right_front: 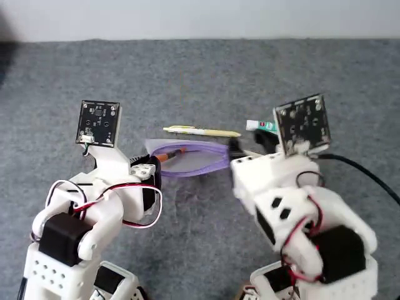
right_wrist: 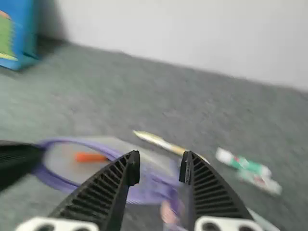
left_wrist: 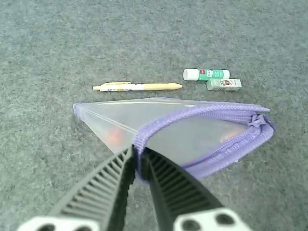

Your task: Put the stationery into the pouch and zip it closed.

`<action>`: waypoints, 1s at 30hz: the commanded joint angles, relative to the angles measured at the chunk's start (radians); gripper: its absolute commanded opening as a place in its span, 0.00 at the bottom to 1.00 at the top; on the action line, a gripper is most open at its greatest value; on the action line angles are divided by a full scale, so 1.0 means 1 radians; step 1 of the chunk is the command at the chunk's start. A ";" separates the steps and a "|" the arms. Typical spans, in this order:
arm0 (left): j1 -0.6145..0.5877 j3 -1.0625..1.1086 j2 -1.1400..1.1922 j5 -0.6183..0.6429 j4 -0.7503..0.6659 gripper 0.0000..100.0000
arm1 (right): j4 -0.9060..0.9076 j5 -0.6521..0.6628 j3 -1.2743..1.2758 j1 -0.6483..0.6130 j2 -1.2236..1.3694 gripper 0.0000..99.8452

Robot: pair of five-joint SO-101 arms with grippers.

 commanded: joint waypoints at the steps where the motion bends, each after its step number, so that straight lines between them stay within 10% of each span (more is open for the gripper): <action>1: -0.002 -0.012 -0.006 0.011 -0.018 0.01 | 0.071 0.077 -0.008 0.130 0.076 0.14; 30: 0.005 -0.012 -0.005 0.005 -0.021 0.01 | -0.255 0.671 -0.031 0.294 1.020 0.15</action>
